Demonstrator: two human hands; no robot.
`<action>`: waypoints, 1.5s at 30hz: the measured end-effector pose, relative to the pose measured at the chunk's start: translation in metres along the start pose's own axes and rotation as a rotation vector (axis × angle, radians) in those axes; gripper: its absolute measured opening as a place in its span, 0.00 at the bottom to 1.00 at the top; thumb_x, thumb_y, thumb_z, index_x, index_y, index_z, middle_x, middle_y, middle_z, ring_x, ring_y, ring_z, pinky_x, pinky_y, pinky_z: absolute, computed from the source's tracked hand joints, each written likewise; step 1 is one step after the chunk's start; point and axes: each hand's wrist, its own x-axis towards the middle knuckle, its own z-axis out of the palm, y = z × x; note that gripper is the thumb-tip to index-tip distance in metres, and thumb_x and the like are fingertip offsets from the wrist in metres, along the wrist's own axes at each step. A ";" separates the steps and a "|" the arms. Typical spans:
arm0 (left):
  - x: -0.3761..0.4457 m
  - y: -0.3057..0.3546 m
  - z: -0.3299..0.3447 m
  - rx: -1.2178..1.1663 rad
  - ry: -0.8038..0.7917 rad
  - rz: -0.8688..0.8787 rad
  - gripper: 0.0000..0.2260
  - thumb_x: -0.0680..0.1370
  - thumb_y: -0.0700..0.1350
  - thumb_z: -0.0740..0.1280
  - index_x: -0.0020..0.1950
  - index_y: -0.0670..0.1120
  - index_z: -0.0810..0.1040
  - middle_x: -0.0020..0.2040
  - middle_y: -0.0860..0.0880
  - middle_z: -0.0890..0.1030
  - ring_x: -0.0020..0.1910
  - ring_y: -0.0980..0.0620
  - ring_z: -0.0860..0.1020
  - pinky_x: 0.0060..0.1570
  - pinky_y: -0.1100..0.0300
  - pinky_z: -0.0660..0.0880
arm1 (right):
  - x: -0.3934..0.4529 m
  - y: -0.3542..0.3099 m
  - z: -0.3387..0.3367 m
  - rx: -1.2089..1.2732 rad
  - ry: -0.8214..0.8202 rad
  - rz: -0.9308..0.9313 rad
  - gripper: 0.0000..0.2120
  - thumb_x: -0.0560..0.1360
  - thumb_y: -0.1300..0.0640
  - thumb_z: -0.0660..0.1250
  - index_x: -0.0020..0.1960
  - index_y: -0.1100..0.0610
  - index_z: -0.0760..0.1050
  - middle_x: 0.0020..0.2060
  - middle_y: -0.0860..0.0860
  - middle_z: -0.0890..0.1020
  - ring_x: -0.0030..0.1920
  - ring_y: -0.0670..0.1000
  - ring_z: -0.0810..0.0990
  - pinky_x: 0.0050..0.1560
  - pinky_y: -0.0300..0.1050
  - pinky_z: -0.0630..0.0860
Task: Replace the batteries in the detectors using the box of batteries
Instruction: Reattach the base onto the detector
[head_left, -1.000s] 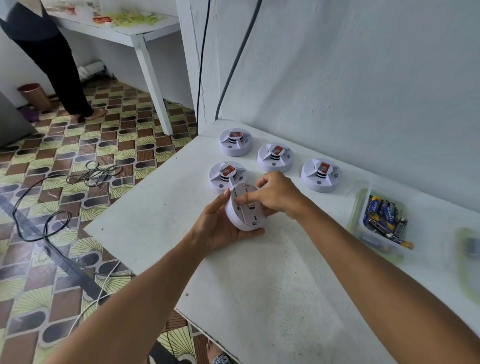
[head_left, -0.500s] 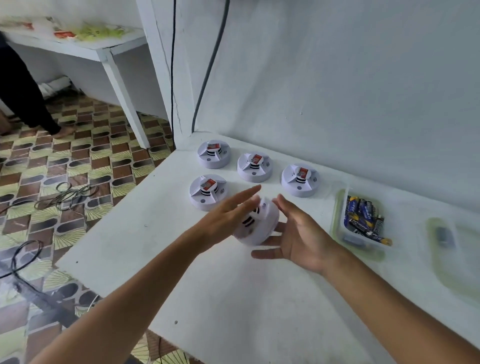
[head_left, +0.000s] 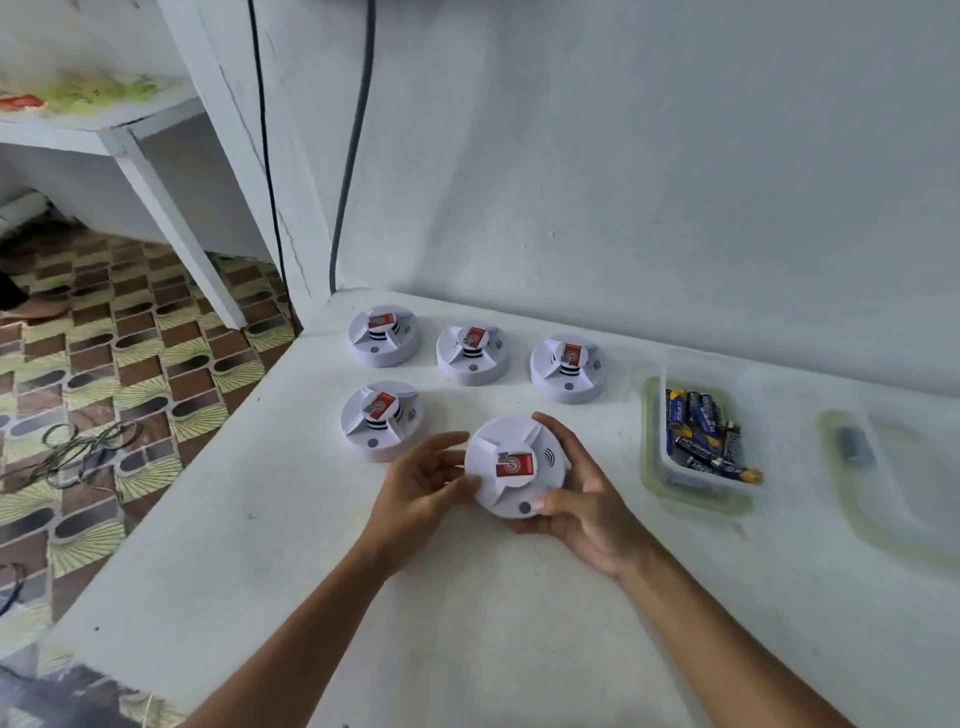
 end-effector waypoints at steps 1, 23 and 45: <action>0.000 -0.001 -0.001 -0.003 -0.010 0.021 0.20 0.72 0.39 0.72 0.63 0.39 0.76 0.54 0.42 0.84 0.53 0.44 0.82 0.51 0.58 0.79 | -0.001 0.001 0.000 -0.027 -0.003 -0.010 0.41 0.59 0.65 0.73 0.68 0.43 0.68 0.61 0.54 0.77 0.55 0.58 0.79 0.47 0.58 0.79; -0.007 -0.001 0.000 -0.014 0.036 0.116 0.15 0.74 0.38 0.70 0.61 0.41 0.80 0.56 0.47 0.84 0.55 0.47 0.83 0.53 0.59 0.78 | -0.003 0.011 0.007 -0.178 0.111 -0.108 0.39 0.62 0.68 0.74 0.66 0.40 0.69 0.58 0.52 0.79 0.54 0.55 0.81 0.44 0.59 0.80; -0.005 -0.004 -0.001 0.011 0.042 0.094 0.15 0.74 0.41 0.71 0.61 0.42 0.80 0.55 0.47 0.85 0.54 0.47 0.83 0.54 0.57 0.79 | -0.002 0.011 0.004 -0.158 0.091 -0.081 0.41 0.62 0.68 0.74 0.68 0.41 0.67 0.60 0.54 0.77 0.57 0.59 0.79 0.42 0.55 0.80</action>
